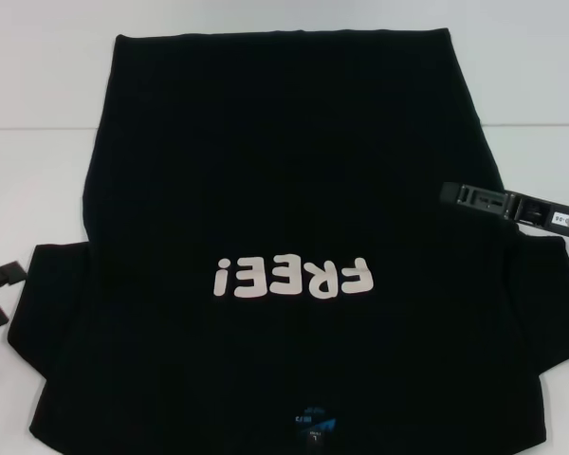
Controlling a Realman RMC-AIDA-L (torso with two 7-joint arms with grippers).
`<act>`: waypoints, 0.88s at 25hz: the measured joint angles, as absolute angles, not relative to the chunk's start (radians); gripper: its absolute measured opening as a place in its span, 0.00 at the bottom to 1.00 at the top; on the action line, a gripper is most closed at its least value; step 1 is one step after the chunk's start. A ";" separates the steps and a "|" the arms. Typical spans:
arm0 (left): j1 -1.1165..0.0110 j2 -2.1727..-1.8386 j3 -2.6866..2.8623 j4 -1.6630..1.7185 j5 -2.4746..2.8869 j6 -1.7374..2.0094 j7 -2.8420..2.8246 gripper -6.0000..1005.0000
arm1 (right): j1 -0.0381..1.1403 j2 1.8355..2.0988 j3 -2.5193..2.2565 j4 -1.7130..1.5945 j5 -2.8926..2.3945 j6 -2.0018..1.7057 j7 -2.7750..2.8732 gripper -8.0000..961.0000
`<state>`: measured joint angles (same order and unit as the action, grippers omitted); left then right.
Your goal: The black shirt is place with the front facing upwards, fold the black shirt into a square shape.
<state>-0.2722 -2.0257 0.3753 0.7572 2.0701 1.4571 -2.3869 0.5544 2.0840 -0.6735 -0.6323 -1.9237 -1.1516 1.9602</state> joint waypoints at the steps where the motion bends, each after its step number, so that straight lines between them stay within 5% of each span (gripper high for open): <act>1: -0.266 -2.024 0.375 0.756 2.070 1.458 -2.395 0.90 | 0.557 2.084 -0.674 -0.631 -1.924 -1.146 1.961 0.98; 22: -0.260 -2.027 0.382 0.693 2.126 1.374 -2.401 0.88 | 0.564 2.084 -0.673 -0.624 -1.922 -1.144 1.963 0.98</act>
<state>-0.2599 -2.0267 0.3822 0.6926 2.1256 1.3744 -2.4012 0.5639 2.0843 -0.6734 -0.6244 -1.9220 -1.1440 1.9633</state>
